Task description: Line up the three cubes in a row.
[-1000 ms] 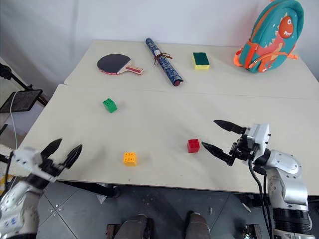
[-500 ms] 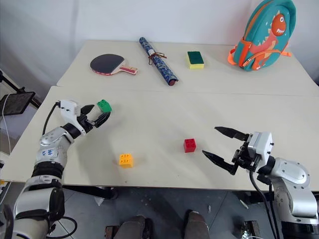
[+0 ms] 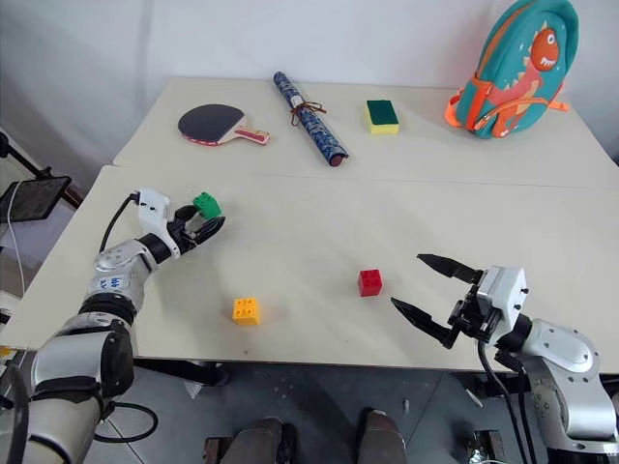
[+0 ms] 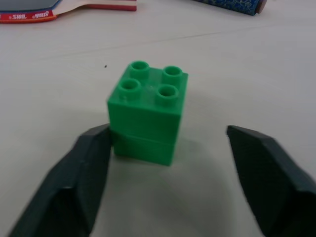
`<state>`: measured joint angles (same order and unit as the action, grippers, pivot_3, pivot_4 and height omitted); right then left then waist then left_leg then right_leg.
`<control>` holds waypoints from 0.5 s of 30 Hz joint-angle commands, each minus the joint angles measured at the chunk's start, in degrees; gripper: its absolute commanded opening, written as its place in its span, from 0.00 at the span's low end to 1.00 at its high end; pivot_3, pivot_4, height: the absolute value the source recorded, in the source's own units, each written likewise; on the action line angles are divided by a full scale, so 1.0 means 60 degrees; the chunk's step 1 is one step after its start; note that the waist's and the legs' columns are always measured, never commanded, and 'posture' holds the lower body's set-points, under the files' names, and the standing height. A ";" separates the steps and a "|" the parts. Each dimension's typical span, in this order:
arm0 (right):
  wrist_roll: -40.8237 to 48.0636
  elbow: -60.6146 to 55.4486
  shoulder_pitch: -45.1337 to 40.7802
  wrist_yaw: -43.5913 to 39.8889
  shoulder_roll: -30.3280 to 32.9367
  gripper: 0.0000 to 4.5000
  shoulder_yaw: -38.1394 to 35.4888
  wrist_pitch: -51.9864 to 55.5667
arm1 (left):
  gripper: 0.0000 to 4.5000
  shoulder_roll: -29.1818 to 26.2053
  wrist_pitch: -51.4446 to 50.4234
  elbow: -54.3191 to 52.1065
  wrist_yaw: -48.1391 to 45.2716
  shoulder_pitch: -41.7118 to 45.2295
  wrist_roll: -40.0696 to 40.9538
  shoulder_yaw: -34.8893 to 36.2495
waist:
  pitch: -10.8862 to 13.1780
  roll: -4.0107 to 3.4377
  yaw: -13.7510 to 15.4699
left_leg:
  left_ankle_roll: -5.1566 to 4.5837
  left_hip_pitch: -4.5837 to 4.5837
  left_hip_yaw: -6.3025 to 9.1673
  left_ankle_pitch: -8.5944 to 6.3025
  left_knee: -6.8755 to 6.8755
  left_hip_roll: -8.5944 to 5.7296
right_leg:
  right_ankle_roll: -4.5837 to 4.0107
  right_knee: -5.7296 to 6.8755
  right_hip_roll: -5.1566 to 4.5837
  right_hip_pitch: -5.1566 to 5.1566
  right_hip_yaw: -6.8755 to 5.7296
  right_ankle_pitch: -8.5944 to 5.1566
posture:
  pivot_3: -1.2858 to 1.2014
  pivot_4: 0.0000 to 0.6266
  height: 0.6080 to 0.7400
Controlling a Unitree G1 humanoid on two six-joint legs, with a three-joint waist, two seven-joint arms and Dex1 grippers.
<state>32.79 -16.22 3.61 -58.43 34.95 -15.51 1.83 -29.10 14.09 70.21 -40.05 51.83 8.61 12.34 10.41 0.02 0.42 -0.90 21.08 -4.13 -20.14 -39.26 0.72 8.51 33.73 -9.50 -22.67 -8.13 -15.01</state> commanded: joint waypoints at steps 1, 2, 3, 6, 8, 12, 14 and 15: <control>0.0112 -0.0440 0.0150 0.0102 -0.0067 1.00 0.0009 -0.0006 | 0.52 0.0029 0.0309 -0.0054 -0.0215 0.0217 0.0047 0.0109 | 0.0000 0.0001 -0.0006 | 0.0000 0.0000 0.0001 0.0000 0.0000 0.0001 | 0.0000 0.0001 0.0000 0.0000 0.0000 0.0000 | 0.52 0.24 1.00; 0.0110 -0.0451 0.0173 0.0113 -0.0066 1.00 0.0018 -0.0013 | 0.45 0.0033 0.0311 -0.0066 -0.0299 0.0204 0.0110 0.0164 | 0.0000 0.0001 -0.0007 | 0.0000 0.0000 0.0000 0.0000 0.0000 0.0000 | 0.0000 0.0000 0.0000 0.0000 0.0000 0.0000 | 0.52 0.24 1.00; 0.0110 -0.0458 0.0192 0.0129 -0.0068 1.00 0.0030 -0.0012 | 0.37 0.0024 0.0315 -0.0081 -0.0367 0.0181 0.0147 0.0199 | 0.0000 0.0001 -0.0007 | 0.0000 0.0000 0.0000 0.0000 0.0000 0.0000 | 0.0000 0.0000 0.0000 0.0000 0.0000 0.0000 | 0.52 0.24 1.00; 0.0096 -0.0445 0.0214 0.0161 -0.0078 1.00 0.0067 -0.0027 | 0.32 -0.0011 0.0359 -0.0206 -0.0800 0.0094 0.0316 0.0315 | 0.0000 0.0001 -0.0013 | 0.0000 0.0000 0.0000 0.0000 0.0000 0.0000 | 0.0000 0.0001 0.0000 0.0000 0.0000 0.0000 | 0.52 0.24 1.00; 0.0062 -0.0417 0.0257 0.0153 -0.0078 1.00 0.0076 -0.0077 | 0.32 -0.0066 0.0435 -0.0549 -0.1719 0.0034 0.0706 0.0529 | 0.0000 0.0001 -0.0015 | 0.0000 0.0000 0.0000 0.0000 0.0000 0.0000 | 0.0000 0.0000 0.0000 0.0000 0.0000 0.0000 | 0.52 0.24 1.00; 0.0105 -0.0403 0.0485 0.0092 0.0094 1.00 -0.0235 -0.0109 | 0.32 -0.0011 -0.0240 -0.2570 -0.4783 0.0076 0.1174 -0.0187 | 0.0003 0.0006 0.0028 | 0.0000 0.0010 0.0002 0.0000 -0.0007 0.0001 | 0.0000 0.0001 0.0000 -0.0003 -0.0002 0.0000 | 0.52 0.24 1.00; 0.0125 -0.0326 0.0657 -0.0015 0.0250 1.00 -0.0472 -0.0120 | 0.32 0.0133 -0.0688 -0.3770 -0.5841 -0.0076 0.0886 -0.1128 | 0.0003 0.0005 0.0112 | 0.0000 0.0010 0.0001 0.0000 -0.0013 -0.0002 | 0.0000 0.0001 0.0000 -0.0001 -0.0002 0.0000 | 0.52 0.24 1.00; 0.0126 -0.0273 0.0785 -0.0102 0.0342 1.00 -0.0618 -0.0140 | 0.32 0.0270 -0.0905 -0.4449 -0.6246 -0.0195 0.0658 -0.1739 | 0.0002 0.0004 0.0139 | 0.0000 0.0011 -0.0001 0.0000 -0.0015 -0.0003 | 0.0000 -0.0001 0.0000 -0.0001 0.0001 0.0000 | 0.52 0.24 1.00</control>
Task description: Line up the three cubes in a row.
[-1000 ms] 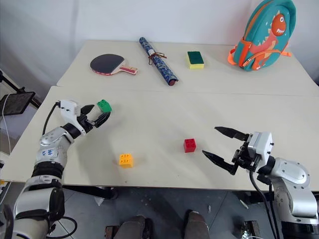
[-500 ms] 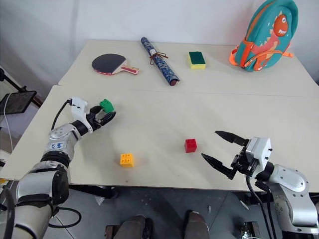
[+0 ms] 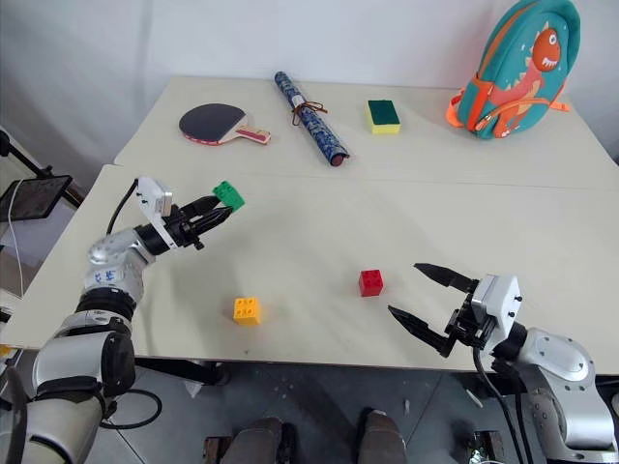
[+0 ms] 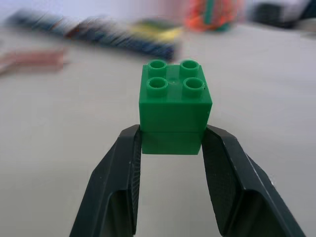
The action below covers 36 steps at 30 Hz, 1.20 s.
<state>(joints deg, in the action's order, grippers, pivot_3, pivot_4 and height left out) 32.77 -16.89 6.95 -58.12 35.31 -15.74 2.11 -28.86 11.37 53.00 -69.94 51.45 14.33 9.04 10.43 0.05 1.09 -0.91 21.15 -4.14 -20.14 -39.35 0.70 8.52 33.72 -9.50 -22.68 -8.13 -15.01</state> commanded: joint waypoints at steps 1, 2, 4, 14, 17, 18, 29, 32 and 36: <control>0.0138 -0.0105 0.0336 -0.0211 0.0351 1.00 -0.0713 -0.0198 | 0.32 0.0460 -0.0630 -0.2189 -0.1521 -0.0250 -0.0380 -0.1668 | -0.0001 -0.0001 0.0063 | 0.0000 0.0000 0.0000 0.0000 -0.0003 0.0000 | 0.0000 0.0000 0.0000 0.0002 0.0000 0.0000 | 0.52 0.24 1.00; 0.0152 -0.0058 0.0455 -0.0265 0.0410 1.00 -0.0845 -0.0206 | 0.32 0.0741 -0.0906 -0.2624 -0.1420 -0.0309 -0.0544 -0.2078 | -0.0001 -0.0001 0.0096 | -0.0002 0.0000 0.0001 -0.0001 -0.0009 0.0000 | 0.0000 0.0002 0.0000 0.0004 0.0001 0.0000 | 0.52 0.24 1.00; 0.0157 -0.0019 0.0602 -0.0317 0.0468 1.00 -0.0989 -0.0214 | 0.32 0.1116 -0.1412 -0.3174 -0.1116 -0.0410 -0.0741 -0.2557 | 0.0000 -0.0001 0.0128 | -0.0008 0.0002 0.0005 -0.0005 -0.0030 -0.0001 | 0.0001 0.0000 0.0000 0.0017 0.0001 0.0001 | 0.52 0.24 1.00; 0.0153 -0.0464 0.1160 -0.0083 0.0345 1.00 -0.1192 -0.0323 | 0.32 0.1303 -0.2100 -0.4107 -0.0317 -0.1078 -0.1959 -0.4011 | -0.0001 -0.0002 0.0018 | -0.0011 -0.0004 -0.0019 -0.0007 -0.0055 0.0017 | -0.0003 0.0005 0.0015 0.0010 0.0040 -0.0001 | 0.52 0.24 1.00; 0.0136 -0.0536 0.1284 0.0007 0.0275 1.00 -0.1198 -0.0378 | 0.32 0.1303 -0.2483 -0.4150 -0.0174 -0.1082 -0.2034 -0.4068 | -0.0001 -0.0002 0.0086 | -0.0017 0.0006 -0.0017 -0.0011 -0.0074 0.0018 | -0.0003 0.0005 0.0014 0.0011 0.0041 -0.0001 | 0.52 0.24 1.00; 0.0122 -0.0530 0.1294 0.0023 0.0260 1.00 -0.1183 -0.0399 | 0.32 0.1320 -0.2546 -0.4122 -0.0123 -0.1064 -0.2088 -0.4111 | -0.0001 -0.0002 0.0093 | -0.0025 0.0008 -0.0016 -0.0015 -0.0084 0.0016 | -0.0002 0.0005 0.0011 0.0013 0.0045 -0.0001 | 0.52 0.24 1.00; 0.0060 -0.0343 0.0898 -0.0015 0.0254 1.00 -0.0741 -0.0480 | 0.82 0.1652 -0.2993 -0.4034 0.0160 -0.0742 -0.1214 -0.3261 | -0.0001 -0.0002 0.0069 | -0.0036 0.0010 -0.0031 -0.0023 -0.0105 0.0017 | -0.0002 0.0008 0.0011 0.0014 0.0060 -0.0001 | 0.52 0.24 1.00; 0.0121 -0.0270 0.0725 -0.0148 0.0261 1.00 -0.0545 -0.0433 | 0.89 0.1221 -0.3140 -0.4044 -0.0321 -0.0607 -0.0526 -0.2581 | -0.0001 -0.0002 0.0054 | -0.0036 0.0011 -0.0031 -0.0023 -0.0106 0.0020 | -0.0002 0.0011 0.0011 0.0011 0.0060 -0.0001 | 0.52 0.24 1.00; 0.0297 -0.0095 0.0122 -0.0525 0.0262 1.00 0.0074 -0.0227 | 0.89 -0.0188 -0.2844 -0.3867 -0.1396 -0.0806 0.0279 -0.1494 | -0.0001 -0.0003 -0.0045 | -0.0034 0.0003 -0.0042 -0.0024 -0.0102 0.0021 | -0.0003 0.0016 0.0012 0.0008 0.0065 -0.0001 | 0.52 0.24 1.00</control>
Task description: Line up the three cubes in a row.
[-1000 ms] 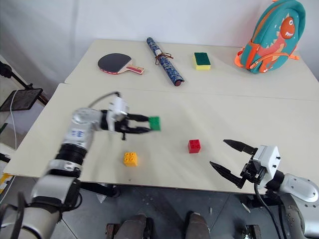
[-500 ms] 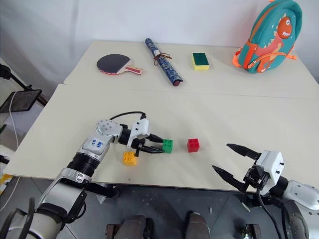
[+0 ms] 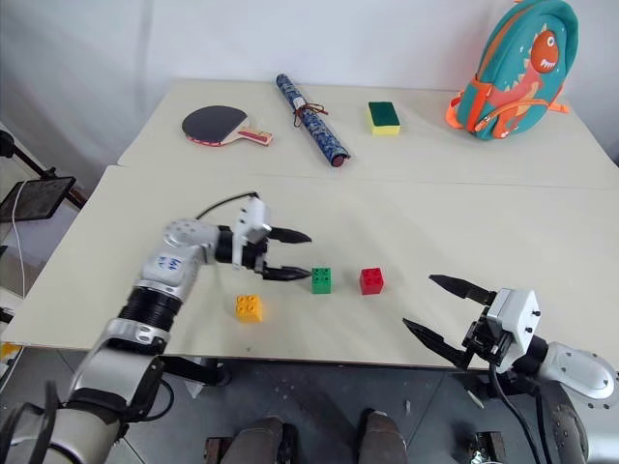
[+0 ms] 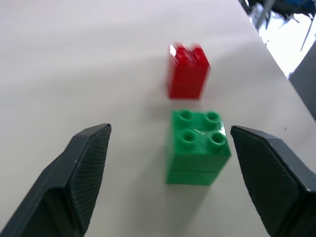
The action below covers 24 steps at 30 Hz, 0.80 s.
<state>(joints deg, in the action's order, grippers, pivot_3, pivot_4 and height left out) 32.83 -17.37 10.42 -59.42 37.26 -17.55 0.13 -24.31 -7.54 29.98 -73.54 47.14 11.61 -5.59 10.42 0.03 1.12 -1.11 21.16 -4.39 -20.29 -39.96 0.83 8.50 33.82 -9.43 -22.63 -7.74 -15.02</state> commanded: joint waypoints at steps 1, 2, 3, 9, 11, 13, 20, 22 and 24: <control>0.0327 0.0000 -0.0675 -0.0439 -0.0091 1.00 0.0621 0.0171 | 0.89 -0.1365 0.0432 0.0006 -0.0982 -0.0264 0.0909 0.1267 | 0.0001 0.0002 -0.0104 | 0.0000 -0.0002 -0.0006 0.0000 0.0001 0.0003 | 0.0000 0.0001 0.0002 -0.0005 0.0004 0.0000 | 0.52 0.24 1.00; 0.0393 -0.0017 -0.0884 -0.0538 -0.0144 1.00 0.0839 0.0244 | 0.89 -0.1649 0.0534 -0.0068 -0.1068 -0.0481 0.1152 0.1621 | 0.0001 0.0002 -0.0141 | 0.0001 -0.0002 -0.0005 0.0000 0.0002 0.0006 | 0.0000 0.0008 0.0002 -0.0009 0.0004 0.0000 | 0.52 0.24 1.00; 0.0437 -0.0019 -0.1011 -0.0601 -0.0178 1.00 0.0956 0.0282 | 0.89 -0.1790 0.0593 -0.0141 -0.1092 -0.0625 0.1311 0.1818 | 0.0001 0.0000 -0.0200 | 0.0004 -0.0004 -0.0003 -0.0002 0.0002 0.0008 | 0.0000 0.0010 0.0002 -0.0009 0.0003 0.0000 | 0.52 0.24 1.00; 0.0463 -0.0729 -0.2250 -0.1075 -0.0490 1.00 0.2297 0.0400 | 1.00 -0.3367 0.0932 -0.0969 -0.1296 -0.3361 0.1689 0.3207 | 0.0004 -0.0004 -0.0206 | 0.0004 0.0002 0.0008 -0.0010 -0.0002 0.0006 | 0.0002 0.0013 -0.0001 -0.0013 0.0005 0.0001 | 0.52 0.24 1.00; 0.0319 -0.0799 -0.2385 -0.1429 -0.0420 1.00 0.2759 0.0407 | 1.00 -0.3947 0.1343 -0.0941 -0.1242 -0.4701 0.1600 0.3756 | 0.0005 -0.0004 -0.0221 | 0.0011 0.0002 0.0031 -0.0018 0.0002 0.0012 | 0.0001 0.0020 0.0001 -0.0026 0.0007 0.0000 | 0.52 0.24 1.00; 0.0241 -0.0818 -0.2314 -0.1664 -0.0335 1.00 0.2928 0.0349 | 1.00 -0.4364 0.1858 -0.0623 -0.1273 -0.5736 0.1549 0.4224 | 0.0006 -0.0003 -0.0220 | 0.0016 0.0001 0.0057 -0.0024 0.0003 0.0017 | 0.0001 0.0029 0.0006 -0.0029 0.0001 0.0000 | 0.52 0.24 1.00; 0.0395 -0.0809 -0.1882 -0.1807 0.0028 1.00 0.2428 0.0329 | 1.00 -0.4317 0.1674 -0.2026 -0.0988 -0.7205 0.2111 0.4598 | 0.0006 -0.0004 0.0088 | -0.0014 0.0002 0.0080 -0.0049 -0.0016 0.0011 | 0.0001 0.0008 -0.0014 -0.0014 0.0010 0.0001 | 0.52 0.24 1.00; 0.0372 -0.0664 -0.1765 -0.1841 0.0137 1.00 0.2220 0.0276 | 1.00 -0.3994 0.1411 -0.2783 -0.0728 -0.7151 0.2268 0.4314 | 0.0006 -0.0004 0.0084 | -0.0014 0.0003 0.0081 -0.0050 -0.0016 0.0009 | 0.0002 0.0011 -0.0015 -0.0013 0.0012 0.0001 | 0.52 0.24 1.00; 0.0304 -0.0338 -0.1484 -0.1919 0.0334 1.00 0.1884 0.0218 | 1.00 -0.3328 0.1165 -0.3655 -0.0325 -0.6726 0.2161 0.3481 | 0.0004 -0.0009 0.0087 | -0.0010 0.0001 0.0076 -0.0052 -0.0015 0.0006 | 0.0003 0.0011 -0.0015 -0.0012 0.0009 0.0001 | 0.52 0.24 1.00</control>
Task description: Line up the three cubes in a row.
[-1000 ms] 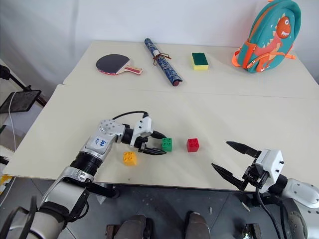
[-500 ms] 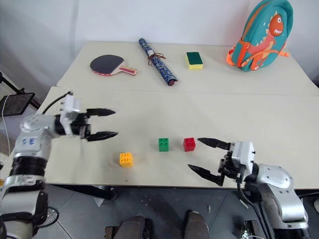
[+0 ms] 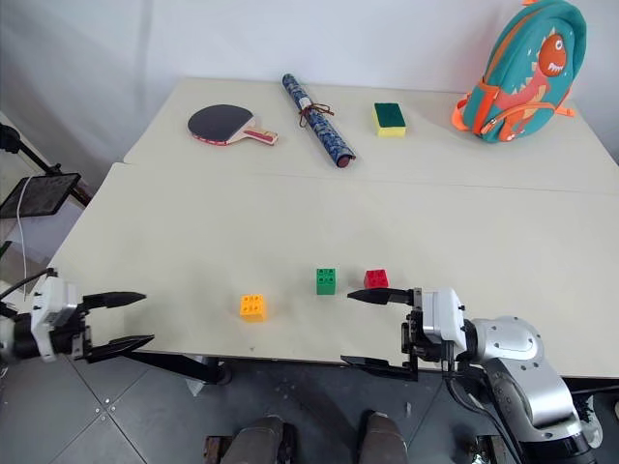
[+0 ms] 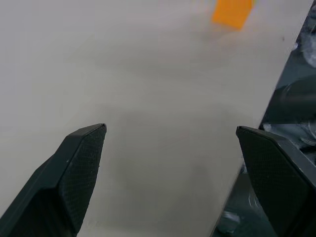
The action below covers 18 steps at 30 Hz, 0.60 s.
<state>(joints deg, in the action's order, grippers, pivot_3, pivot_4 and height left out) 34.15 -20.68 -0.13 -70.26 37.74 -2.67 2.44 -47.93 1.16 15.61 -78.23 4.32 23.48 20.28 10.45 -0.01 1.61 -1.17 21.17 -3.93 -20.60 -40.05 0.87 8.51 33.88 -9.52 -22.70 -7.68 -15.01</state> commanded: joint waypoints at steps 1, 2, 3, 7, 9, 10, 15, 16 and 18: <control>0.0053 0.0335 0.0376 -0.0149 0.0315 1.00 -0.0707 -0.0199 | 1.00 0.0857 -0.0354 -0.1535 0.0580 0.0584 0.0090 -0.1175 | -0.0003 -0.0005 0.0022 | -0.0001 -0.0002 0.0000 0.0000 0.0000 -0.0004 | 0.0001 0.0003 0.0000 0.0001 0.0003 0.0001 | 0.52 0.24 1.00; 0.0030 0.0399 0.0470 -0.0146 0.0358 1.00 -0.0775 -0.0181 | 1.00 0.1108 -0.0545 -0.1683 0.0780 0.0780 0.0001 -0.1477 | -0.0004 -0.0002 0.0002 | -0.0001 -0.0002 -0.0004 0.0000 -0.0001 -0.0008 | 0.0005 0.0002 0.0000 0.0005 0.0002 0.0003 | 0.52 0.24 1.00; -0.0005 0.0418 0.0531 -0.0133 0.0368 1.00 -0.0799 -0.0180 | 1.00 0.1276 -0.0740 -0.1793 0.0851 0.0905 -0.0003 -0.1723 | -0.0004 -0.0002 -0.0021 | -0.0001 -0.0003 -0.0014 0.0000 0.0000 -0.0007 | 0.0005 0.0002 0.0001 0.0007 -0.0002 0.0003 | 0.52 0.24 1.00; -0.0067 0.0266 0.0660 0.0028 0.0347 1.00 -0.0851 -0.0143 | 1.00 0.1597 -0.0662 -0.1825 0.0719 0.1064 -0.0098 -0.2415 | -0.0004 -0.0003 -0.0272 | 0.0016 -0.0016 -0.0109 -0.0003 0.0010 0.0021 | 0.0002 0.0008 0.0034 -0.0006 0.0003 0.0001 | 0.52 0.24 1.00; -0.0096 0.0228 0.0683 0.0062 0.0322 1.00 -0.0866 -0.0150 | 1.00 0.1635 -0.0523 -0.1730 0.0838 0.1118 -0.0194 -0.2526 | -0.0004 -0.0003 -0.0303 | 0.0019 -0.0023 -0.0113 -0.0002 0.0017 0.0026 | -0.0002 0.0008 0.0036 -0.0008 0.0006 -0.0001 | 0.52 0.24 1.00; -0.0123 0.0178 0.0719 0.0150 0.0286 1.00 -0.0881 -0.0152 | 1.00 0.1747 -0.0435 -0.1521 0.0954 0.1230 -0.0369 -0.2704 | -0.0004 -0.0003 -0.0291 | 0.0019 -0.0023 -0.0113 -0.0002 0.0016 0.0028 | -0.0002 0.0006 0.0036 -0.0008 0.0007 -0.0001 | 0.52 0.24 1.00; -0.0173 -0.0087 0.0943 0.0516 0.0222 1.00 -0.0967 -0.0141 | 0.91 0.2129 -0.0295 -0.0962 0.1180 0.1727 -0.0580 -0.3030 | -0.0004 -0.0003 -0.0136 | 0.0009 -0.0011 -0.0113 -0.0007 0.0000 0.0015 | -0.0001 -0.0006 0.0026 -0.0006 0.0015 -0.0001 | 0.52 0.24 1.00; -0.0176 -0.0127 0.0987 0.0571 0.0230 1.00 -0.0989 -0.0142 | 0.87 0.2100 -0.0310 -0.0964 0.1093 0.1773 -0.0536 -0.3039 | -0.0004 -0.0002 -0.0125 | 0.0008 -0.0009 -0.0114 -0.0008 0.0000 0.0016 | -0.0001 -0.0009 0.0026 -0.0007 0.0015 -0.0001 | 0.52 0.24 1.00; -0.0188 -0.0162 0.1059 0.0675 0.0236 1.00 -0.1029 -0.0157 | 0.74 0.2055 -0.0320 -0.0920 0.1034 0.1871 -0.0489 -0.3034 | -0.0004 -0.0003 -0.0096 | 0.0009 -0.0010 -0.0114 -0.0008 0.0001 0.0017 | -0.0001 -0.0008 0.0026 -0.0007 0.0014 -0.0001 | 0.52 0.24 1.00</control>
<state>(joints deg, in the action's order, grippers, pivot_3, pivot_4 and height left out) 32.69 -19.73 5.92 -66.72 39.38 -7.26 2.29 -34.98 -1.63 10.28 -71.52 14.79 19.91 1.26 10.42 -0.02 1.03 -1.12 21.10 -4.62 -20.64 -40.05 0.97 8.51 33.84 -9.36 -22.74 -7.60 -15.01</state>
